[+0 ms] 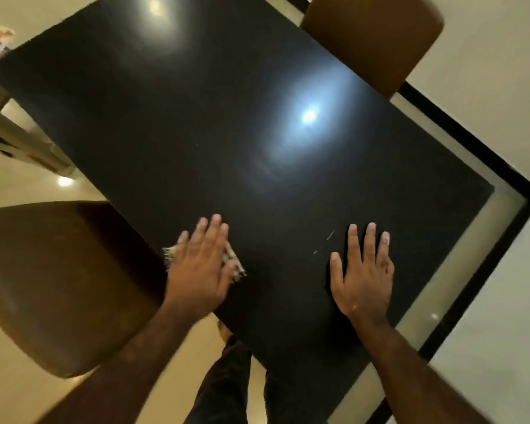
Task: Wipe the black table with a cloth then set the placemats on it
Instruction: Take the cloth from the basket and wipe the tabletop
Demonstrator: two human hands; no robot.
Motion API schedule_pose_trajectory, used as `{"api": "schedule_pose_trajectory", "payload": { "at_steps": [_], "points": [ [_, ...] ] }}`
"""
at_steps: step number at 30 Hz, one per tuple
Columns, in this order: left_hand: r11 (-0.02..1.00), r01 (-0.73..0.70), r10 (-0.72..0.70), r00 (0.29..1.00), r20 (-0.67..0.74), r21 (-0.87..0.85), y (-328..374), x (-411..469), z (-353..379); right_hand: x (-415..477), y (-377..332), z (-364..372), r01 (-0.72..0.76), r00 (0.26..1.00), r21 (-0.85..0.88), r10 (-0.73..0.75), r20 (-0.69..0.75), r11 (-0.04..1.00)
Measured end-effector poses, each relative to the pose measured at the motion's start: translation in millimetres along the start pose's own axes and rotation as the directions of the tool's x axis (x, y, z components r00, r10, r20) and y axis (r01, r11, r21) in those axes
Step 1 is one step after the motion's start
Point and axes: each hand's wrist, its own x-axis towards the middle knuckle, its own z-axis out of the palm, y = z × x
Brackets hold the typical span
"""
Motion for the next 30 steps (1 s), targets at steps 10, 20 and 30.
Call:
{"api": "schedule_pose_trajectory", "payload": {
  "at_steps": [10,20,30],
  "points": [
    [1.000,-0.030,0.030,0.999,-0.039,0.002,90.5,39.3,14.8,-36.5,16.1,13.6,0.029,0.998,0.023,-0.030,0.061,0.999],
    [0.958,-0.287,0.284,0.948,0.141,-0.002,281.8,-85.8,74.8,-18.2,147.0,4.2,0.369,0.926,-0.008,-0.366,0.093,0.930],
    [0.972,-0.234,0.232,0.956,0.181,-0.010,383.8,-75.7,55.3,-63.5,293.1,-33.9,0.200,0.964,0.009,-0.198,0.176,0.980]
  ]
}}
